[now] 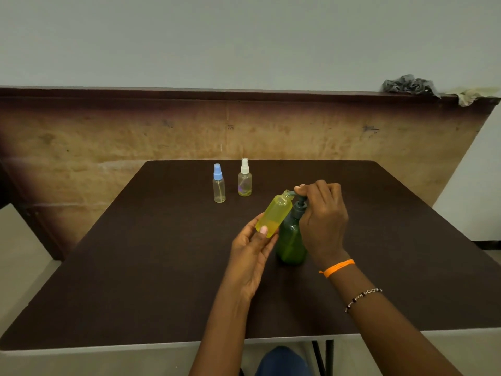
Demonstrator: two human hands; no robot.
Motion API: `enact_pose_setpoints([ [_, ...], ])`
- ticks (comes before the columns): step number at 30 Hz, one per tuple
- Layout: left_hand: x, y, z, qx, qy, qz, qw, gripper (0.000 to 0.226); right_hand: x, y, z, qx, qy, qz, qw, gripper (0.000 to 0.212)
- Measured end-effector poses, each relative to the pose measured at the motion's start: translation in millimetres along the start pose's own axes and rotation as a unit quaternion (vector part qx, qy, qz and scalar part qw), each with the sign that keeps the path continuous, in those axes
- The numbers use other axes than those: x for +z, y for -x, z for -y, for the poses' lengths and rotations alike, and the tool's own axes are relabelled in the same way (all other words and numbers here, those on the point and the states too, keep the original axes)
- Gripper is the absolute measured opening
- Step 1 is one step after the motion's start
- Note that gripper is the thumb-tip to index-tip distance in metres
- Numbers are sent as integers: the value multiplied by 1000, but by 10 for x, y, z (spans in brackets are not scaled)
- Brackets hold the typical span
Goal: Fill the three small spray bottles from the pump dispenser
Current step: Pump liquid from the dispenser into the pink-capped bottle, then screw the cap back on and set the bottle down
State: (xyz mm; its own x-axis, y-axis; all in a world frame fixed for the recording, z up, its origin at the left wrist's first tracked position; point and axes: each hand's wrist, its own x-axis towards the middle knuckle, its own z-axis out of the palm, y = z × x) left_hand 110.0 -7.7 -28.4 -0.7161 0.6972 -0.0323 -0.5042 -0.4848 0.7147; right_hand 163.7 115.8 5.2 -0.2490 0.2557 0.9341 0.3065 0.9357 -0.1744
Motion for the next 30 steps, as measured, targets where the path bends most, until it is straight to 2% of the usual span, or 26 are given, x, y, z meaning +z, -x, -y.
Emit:
enact_pose_setpoints([
  [5,-21,18,89,-16,23,-4,1000,27,34,48,2,-1,15,-11,1000,19],
  [8,25,51,74,-10,31,-7,999,27,4,40,-1,4,2,8,1000,17],
  [13,120,104,37,-17,47,-8,999,20,-89,1,42,23,-29,29,999,27],
  [20,116,105,21,-36,68,-12,997,23,-140,52,108,55,-58,71,994,44],
  [26,115,114,20,-45,77,-19,996,26,-157,50,111,62,-79,85,991,51],
  [30,98,114,21,-50,94,-23,994,28,-229,80,63,98,-115,78,985,65],
])
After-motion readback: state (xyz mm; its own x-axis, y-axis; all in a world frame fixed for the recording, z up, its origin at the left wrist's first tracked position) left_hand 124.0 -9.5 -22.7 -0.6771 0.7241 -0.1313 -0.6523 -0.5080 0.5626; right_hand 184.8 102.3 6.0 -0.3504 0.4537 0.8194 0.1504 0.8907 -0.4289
